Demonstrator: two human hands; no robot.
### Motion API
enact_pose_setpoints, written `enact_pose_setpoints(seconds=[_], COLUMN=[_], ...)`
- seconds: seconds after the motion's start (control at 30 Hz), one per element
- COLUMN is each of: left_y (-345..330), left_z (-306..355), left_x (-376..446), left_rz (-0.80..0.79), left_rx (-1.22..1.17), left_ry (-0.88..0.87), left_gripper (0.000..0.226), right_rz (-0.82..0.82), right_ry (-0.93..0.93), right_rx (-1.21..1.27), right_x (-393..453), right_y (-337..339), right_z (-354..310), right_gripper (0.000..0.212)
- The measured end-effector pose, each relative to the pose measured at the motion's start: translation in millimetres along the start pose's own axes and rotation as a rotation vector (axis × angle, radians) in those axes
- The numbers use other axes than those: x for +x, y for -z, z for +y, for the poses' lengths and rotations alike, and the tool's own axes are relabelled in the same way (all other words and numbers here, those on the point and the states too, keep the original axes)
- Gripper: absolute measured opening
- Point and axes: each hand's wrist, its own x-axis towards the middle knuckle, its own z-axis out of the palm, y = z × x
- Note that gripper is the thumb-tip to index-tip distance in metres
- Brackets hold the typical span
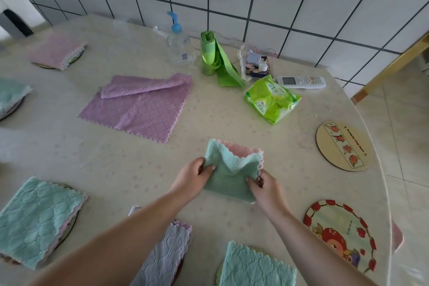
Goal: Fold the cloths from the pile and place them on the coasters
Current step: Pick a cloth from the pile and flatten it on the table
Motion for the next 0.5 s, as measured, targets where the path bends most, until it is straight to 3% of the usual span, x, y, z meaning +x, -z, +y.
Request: enact_pose_setpoints(seconds=[0.23, 0.33, 0.43, 0.5], left_y=[-7.5, -7.1, -5.3, -4.9], left_z=[6.7, 7.6, 9.4, 9.6], left_x=[20.5, 27.5, 31.2, 32.6], left_rz=[0.021, -0.014, -0.026, -0.033], left_rx=[0.020, 0.060, 0.058, 0.054], left_ry=[0.123, 0.202, 0.230, 0.240], left_gripper=[0.031, 0.031, 0.032, 0.031], right_rz=[0.040, 0.076, 0.132, 0.157], right_ry=[-0.060, -0.095, -0.100, -0.096], right_rx=[-0.017, 0.003, 0.061, 0.068], right_x=[21.4, 26.4, 24.3, 23.5], right_y=[1.5, -1.3, -4.1, -4.6], right_z=[-5.8, -4.4, -4.5, -8.0], right_gripper=[0.017, 0.008, 0.045, 0.041])
